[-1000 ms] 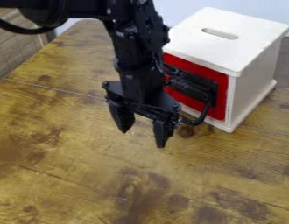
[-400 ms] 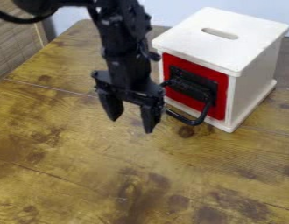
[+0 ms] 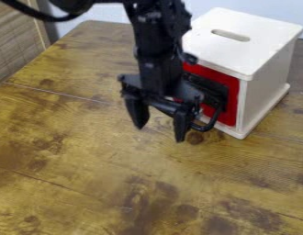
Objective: Close the drawer
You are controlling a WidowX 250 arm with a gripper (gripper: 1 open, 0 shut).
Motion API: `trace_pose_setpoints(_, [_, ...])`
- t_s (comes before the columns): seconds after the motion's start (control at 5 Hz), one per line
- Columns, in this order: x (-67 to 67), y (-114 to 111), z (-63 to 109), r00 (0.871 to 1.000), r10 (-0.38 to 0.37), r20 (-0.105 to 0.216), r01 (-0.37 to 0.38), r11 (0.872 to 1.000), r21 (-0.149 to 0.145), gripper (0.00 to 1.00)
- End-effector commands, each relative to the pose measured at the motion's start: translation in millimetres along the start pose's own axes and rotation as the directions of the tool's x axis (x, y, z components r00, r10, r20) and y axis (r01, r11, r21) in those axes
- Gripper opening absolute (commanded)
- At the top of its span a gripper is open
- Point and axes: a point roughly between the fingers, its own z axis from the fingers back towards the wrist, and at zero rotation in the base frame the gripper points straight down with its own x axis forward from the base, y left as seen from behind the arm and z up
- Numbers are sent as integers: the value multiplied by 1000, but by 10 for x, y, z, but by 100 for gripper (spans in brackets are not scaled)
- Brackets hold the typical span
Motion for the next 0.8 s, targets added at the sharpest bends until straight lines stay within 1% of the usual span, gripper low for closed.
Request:
trace_pose_setpoints(0.0, [-15,190,265,990,101,101,-101,995,-3,100])
trace_pose_setpoints(0.2, [-4,363,256,980,167,109,-167,986,-6,100])
trace_pose_setpoints(0.4, [-68,285,257,983,148,107,-147,989,-13,100])
trace_pose_setpoints(0.6, [-127,156,259,986,121,111,-119,993,-21,100])
